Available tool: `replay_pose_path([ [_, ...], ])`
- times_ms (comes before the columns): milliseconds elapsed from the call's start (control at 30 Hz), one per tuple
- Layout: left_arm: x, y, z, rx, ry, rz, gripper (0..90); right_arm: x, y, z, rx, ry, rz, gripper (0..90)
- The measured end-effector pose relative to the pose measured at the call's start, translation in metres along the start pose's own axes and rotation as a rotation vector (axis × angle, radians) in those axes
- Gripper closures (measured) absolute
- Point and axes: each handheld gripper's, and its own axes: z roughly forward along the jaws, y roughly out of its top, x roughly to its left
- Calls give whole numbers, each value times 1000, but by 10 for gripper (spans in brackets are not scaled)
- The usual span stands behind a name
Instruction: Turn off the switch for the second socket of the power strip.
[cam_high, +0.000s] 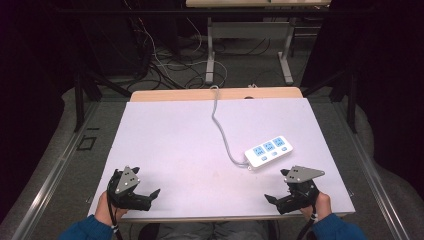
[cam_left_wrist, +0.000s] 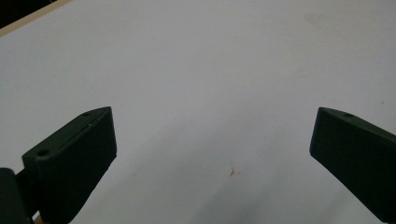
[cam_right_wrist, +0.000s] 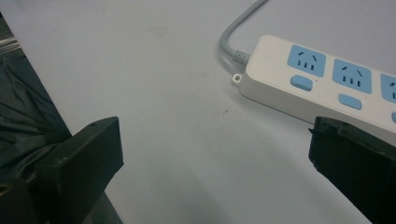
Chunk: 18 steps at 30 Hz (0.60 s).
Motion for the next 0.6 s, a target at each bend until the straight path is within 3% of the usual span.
replay_pose_path([
  [600,1,0,0,1,7,7,5,-7,13,4,15,-25,12,24],
])
